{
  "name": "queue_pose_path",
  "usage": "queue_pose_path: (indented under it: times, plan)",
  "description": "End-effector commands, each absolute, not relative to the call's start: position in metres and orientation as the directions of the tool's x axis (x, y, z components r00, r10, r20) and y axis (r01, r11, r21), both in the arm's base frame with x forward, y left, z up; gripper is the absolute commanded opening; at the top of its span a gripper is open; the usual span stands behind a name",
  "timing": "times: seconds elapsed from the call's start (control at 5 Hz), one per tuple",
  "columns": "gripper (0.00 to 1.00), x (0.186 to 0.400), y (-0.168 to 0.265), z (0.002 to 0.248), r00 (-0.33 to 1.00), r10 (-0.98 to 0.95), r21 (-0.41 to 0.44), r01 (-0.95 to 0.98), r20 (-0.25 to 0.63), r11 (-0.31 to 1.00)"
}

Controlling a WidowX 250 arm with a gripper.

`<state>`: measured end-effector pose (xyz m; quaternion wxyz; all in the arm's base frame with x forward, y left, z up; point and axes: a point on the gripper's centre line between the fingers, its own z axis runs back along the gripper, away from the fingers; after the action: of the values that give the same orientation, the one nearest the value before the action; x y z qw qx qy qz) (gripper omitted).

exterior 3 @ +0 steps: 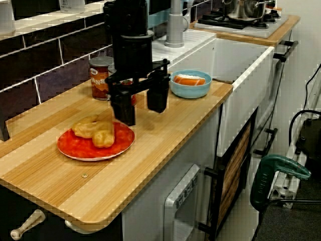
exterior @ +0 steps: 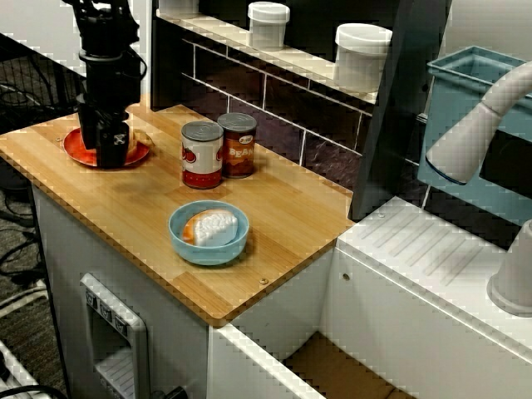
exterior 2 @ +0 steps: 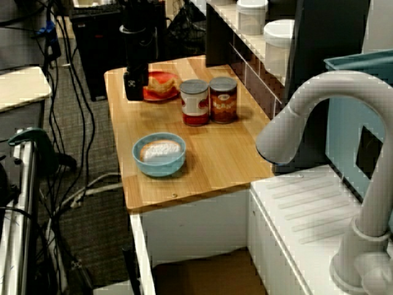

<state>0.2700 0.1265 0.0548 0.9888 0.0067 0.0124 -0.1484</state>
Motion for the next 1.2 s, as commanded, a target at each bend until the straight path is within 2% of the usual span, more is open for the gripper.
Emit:
queue_pose_path:
  times: [0.0,0.6,1.0]
  plan:
    - [1.0,0.29,0.168,0.074,0.906,-0.414,0.161,0.398,0.083,0.903]
    - [1.0,0.305,0.189,0.065,0.905,-0.417,0.143,0.403,0.087,0.904]
    - [1.0,0.302,0.184,0.07,0.893,-0.441,0.095,0.433,0.093,0.896]
